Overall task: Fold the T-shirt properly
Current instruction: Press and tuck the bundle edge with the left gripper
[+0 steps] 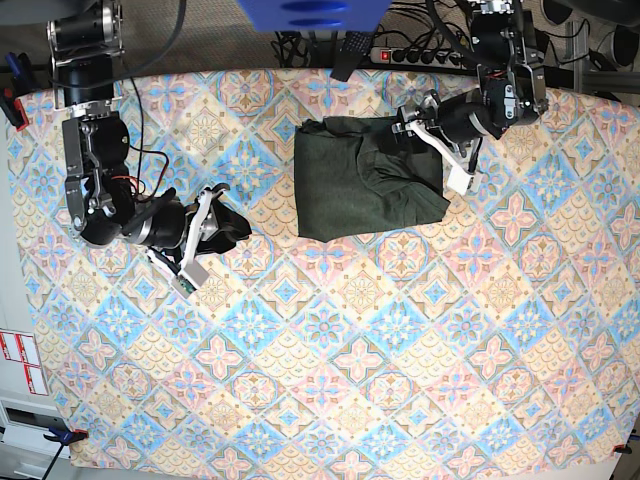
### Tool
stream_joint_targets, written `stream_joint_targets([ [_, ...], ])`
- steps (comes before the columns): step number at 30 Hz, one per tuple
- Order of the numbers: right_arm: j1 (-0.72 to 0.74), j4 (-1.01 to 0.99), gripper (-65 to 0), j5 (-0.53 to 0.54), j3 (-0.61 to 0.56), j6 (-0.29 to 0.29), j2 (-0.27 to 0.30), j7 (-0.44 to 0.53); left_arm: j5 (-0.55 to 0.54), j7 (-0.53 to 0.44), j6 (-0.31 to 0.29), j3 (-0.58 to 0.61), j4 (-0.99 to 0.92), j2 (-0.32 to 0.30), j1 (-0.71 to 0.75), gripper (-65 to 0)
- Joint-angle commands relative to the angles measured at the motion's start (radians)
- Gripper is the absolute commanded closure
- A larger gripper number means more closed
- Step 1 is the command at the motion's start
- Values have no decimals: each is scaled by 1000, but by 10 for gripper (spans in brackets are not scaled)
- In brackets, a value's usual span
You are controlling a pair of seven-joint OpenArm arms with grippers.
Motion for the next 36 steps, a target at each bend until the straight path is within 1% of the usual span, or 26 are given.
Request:
stream_joint_targets([
  [1,18,17,-200,20,8,5,12,18,-18,-22,-5,-1,-20,7,-4,-331],
  [3,18,17,-200,20,8,5,12,18,-18,-22,-5,5,-45,13,-23,-331],
  [5,18,17,-200,20,5,5,12,18,-18,-20,-7,5,-49,36,-24,-331],
  [7,18,17,-200,20,5,5,12,18,-21,-19,-8,7,-43,45,-23,-331],
  [9,18,17,-200,20,5,5,12,18,-50,-19,-8,10,-23,45,-18,-331],
  [13,18,17,-200,20,8,5,12,18,-115,-19,-5,62,23,39,5,-331],
  [16,18,17,-200,20,8,5,12,18,-125,-19,-5,67,61,43,22,-331],
  [20,18,17,-200,20,8,5,11,18,-128,-26,-4,67,61,46,16,-331],
  [22,18,17,-200,20,8,5,11,18,-121,-26,-4,62,60,66,0,-331],
  [27,18,17,-200,20,7,5,11,18,-105,-28,-2,60,-11,103,-58,-331],
  [31,18,17,-200,20,8,5,11,18,-105,-28,1,60,-62,111,-89,-331],
  [34,18,17,-200,20,8,5,11,18,-105,-43,36,62,-88,111,-99,-331],
  [36,18,17,-200,20,8,5,11,18,-105,-69,42,65,-126,109,-112,-331],
])
